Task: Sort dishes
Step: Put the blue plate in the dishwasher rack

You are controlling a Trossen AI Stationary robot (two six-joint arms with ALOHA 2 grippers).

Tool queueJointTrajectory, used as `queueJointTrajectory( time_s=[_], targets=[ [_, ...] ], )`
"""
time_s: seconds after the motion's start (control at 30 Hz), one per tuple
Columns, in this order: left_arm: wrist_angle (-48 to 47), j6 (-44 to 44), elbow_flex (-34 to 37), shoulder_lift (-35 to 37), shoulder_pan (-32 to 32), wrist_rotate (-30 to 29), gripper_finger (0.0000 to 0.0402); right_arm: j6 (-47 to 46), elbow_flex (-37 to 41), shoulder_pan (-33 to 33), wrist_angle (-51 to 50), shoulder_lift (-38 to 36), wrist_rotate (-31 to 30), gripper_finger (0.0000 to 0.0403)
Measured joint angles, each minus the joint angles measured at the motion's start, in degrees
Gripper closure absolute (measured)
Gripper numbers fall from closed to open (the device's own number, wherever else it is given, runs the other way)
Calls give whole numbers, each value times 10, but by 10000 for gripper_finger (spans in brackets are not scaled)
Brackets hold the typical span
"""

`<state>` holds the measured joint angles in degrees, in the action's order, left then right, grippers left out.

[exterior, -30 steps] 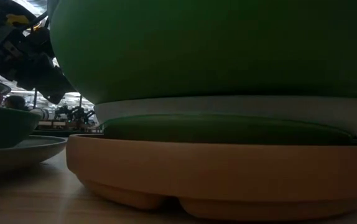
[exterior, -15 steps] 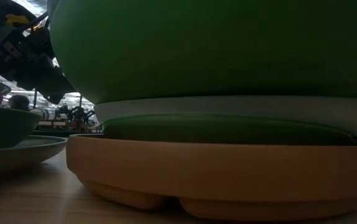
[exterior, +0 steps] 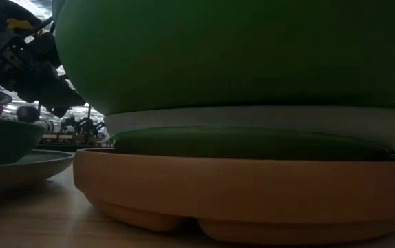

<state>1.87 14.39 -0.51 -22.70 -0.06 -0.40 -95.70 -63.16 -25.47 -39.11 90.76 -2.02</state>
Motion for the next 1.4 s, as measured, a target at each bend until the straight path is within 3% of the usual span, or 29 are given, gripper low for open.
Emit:
queueJointTrajectory(
  time_s=[0.27,0.83,1.4],
  targets=[
    [0,1,0,0,0,0,402,-1,-3,-1,0,0,-1,393],
    [0,2,0,0,0,0,402,3,-38,0,-5,0,1,389],
    [1,2,0,0,0,0,402,33,-174,0,-162,0,-77,396]
  ],
)
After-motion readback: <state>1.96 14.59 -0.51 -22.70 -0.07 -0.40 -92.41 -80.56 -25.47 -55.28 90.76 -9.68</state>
